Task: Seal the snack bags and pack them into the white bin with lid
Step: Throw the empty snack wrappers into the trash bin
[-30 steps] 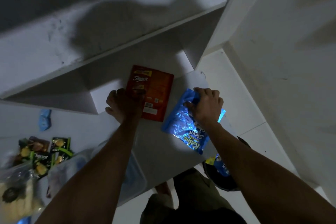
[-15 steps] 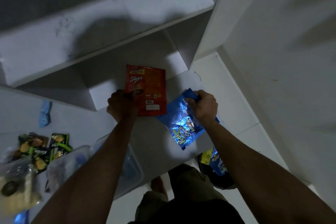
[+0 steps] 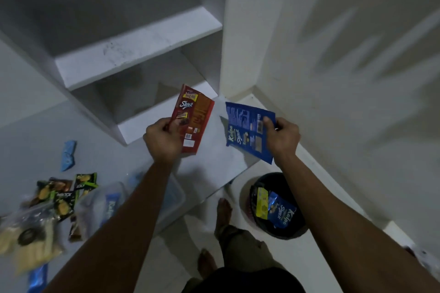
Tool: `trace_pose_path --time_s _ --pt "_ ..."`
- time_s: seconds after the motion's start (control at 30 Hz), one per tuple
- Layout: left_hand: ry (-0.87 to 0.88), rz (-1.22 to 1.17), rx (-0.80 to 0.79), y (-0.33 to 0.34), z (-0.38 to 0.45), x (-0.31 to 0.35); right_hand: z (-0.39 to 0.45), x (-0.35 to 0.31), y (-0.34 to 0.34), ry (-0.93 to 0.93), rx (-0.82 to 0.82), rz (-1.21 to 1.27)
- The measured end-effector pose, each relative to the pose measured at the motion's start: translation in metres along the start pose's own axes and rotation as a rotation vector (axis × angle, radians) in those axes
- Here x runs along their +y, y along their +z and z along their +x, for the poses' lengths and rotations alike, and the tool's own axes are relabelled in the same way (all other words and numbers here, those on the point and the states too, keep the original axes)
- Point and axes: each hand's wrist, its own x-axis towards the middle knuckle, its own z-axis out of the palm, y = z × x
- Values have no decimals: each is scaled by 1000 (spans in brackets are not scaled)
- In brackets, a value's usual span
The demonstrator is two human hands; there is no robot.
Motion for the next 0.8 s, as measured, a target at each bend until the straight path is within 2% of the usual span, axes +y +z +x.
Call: trace_pose_path --time_s 0.27,0.4,0.53,0.8 --pt "20 -42 -172 33 -76 48 -37 35 -96 54 274 100" --pt "36 -60 -302 67 -123 63 -45 64 -136 94 374 101" --pt "40 -10 -342 107 -169 65 -47 102 -168 165 453 59" --pt "-78 86 -382 193 -254 43 -47 207 -199 324 417 -25"
